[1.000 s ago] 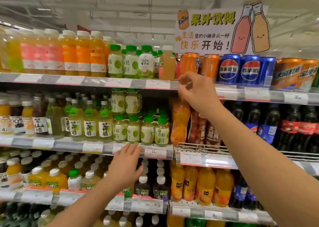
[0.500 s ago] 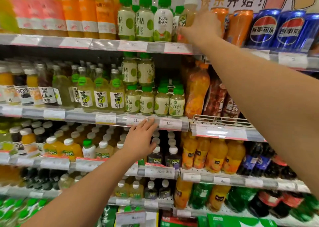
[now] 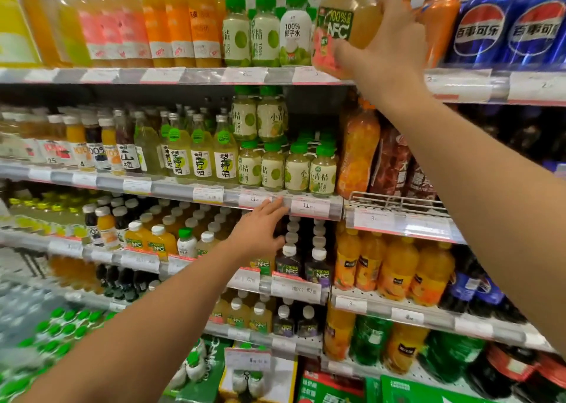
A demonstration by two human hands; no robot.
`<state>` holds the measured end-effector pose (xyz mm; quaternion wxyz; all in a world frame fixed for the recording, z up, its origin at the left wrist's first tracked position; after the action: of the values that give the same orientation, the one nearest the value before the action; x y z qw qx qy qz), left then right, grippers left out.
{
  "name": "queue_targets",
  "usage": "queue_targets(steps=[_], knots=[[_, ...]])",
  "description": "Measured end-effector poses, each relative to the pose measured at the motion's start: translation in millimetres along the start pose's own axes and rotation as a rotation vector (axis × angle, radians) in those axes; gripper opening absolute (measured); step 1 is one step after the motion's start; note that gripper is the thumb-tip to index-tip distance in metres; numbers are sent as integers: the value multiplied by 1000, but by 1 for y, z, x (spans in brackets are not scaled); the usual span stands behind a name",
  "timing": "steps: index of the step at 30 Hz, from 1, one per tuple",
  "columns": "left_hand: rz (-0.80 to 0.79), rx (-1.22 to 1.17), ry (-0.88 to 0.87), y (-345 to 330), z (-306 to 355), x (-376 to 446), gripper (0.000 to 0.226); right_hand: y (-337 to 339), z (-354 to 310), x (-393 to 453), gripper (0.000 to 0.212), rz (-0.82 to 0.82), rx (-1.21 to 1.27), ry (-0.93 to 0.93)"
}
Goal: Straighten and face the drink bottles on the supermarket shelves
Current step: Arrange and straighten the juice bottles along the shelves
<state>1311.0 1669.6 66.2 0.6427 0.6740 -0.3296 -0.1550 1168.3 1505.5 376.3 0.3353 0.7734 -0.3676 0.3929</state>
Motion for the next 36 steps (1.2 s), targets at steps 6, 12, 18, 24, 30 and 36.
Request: queue_targets(steps=[6, 12, 18, 24, 30, 36], knots=[[51, -84, 148, 30, -15, -41, 50, 23, 10, -57, 70, -103, 180, -45], [29, -45, 292, 50, -37, -107, 43, 33, 28, -108, 66, -181, 291, -138], [15, -13, 422, 67, -54, -179, 41, 31, 23, -148, 62, -248, 392, -156], [2, 14, 502, 80, -66, -231, 40, 19, 23, -185, 65, -285, 482, -181], [24, 5, 514, 88, -79, -250, 38, 5, 15, -204, 64, -309, 479, -184], [14, -15, 496, 71, -111, -244, 40, -28, 9, -219, 64, -351, 444, -195]])
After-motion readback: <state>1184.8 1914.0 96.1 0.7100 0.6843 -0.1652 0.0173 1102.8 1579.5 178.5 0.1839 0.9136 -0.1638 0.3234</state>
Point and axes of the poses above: each hand's wrist, its own x-axis towards the middle knuckle, its own y-axis out of the back of the hand, z = x × y, the point moved 7 cm from there along x, towards the middle knuckle, and after that the axes turned 15 degrees about x, right-handed, at the moved point
